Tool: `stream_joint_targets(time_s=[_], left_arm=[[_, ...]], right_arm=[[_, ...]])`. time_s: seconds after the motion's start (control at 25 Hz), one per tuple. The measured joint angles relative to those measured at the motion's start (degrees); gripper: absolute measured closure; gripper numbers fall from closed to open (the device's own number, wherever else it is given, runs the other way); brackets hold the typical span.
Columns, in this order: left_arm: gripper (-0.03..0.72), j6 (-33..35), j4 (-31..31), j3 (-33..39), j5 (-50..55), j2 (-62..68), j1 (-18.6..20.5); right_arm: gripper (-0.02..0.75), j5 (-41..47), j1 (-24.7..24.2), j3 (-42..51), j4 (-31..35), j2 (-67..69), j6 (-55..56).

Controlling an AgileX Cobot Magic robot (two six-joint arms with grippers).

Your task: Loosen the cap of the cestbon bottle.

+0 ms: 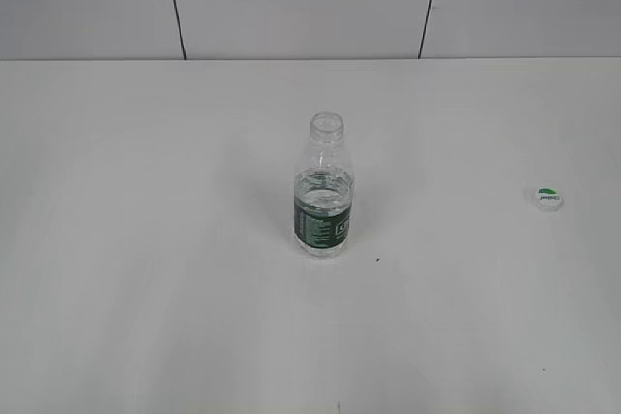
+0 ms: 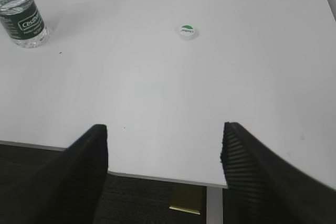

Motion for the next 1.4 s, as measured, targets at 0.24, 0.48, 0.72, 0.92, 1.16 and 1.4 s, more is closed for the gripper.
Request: stream_joint_targets(time_s=[0.24, 0.48, 0.72, 0.92, 1.16, 1.4], left_arm=[[0.315, 0.50, -0.55, 2.46, -2.40, -0.03, 0.00], [0.315, 0.71, -1.29, 3.98, -5.54, -0.10, 0.00], [0.316, 0.97, -1.68, 3.98, -5.76, -0.10, 0.00], [0.316, 1.09, -2.07, 3.98, -5.76, -0.10, 0.00], [0.316, 1.09, -2.29, 3.98, -5.76, -0.10, 0.00], [0.316, 1.09, -2.35, 3.98, -5.76, -0.10, 2.02]], right_arm=[[0.220, -0.55, 0.00, 0.55, 0.04, 0.00, 0.30], [0.220, -2.45, 0.00, 1.10, 0.04, 0.00, 0.36], [0.220, -4.97, 0.00, 2.71, -0.27, 0.00, 1.54], [0.220, -5.01, 0.00, 2.72, -0.27, 0.00, 1.68], [0.220, -5.01, 0.00, 2.72, -0.27, 0.00, 1.69], [0.220, -5.01, 0.00, 2.72, -0.37, 0.00, 1.69]])
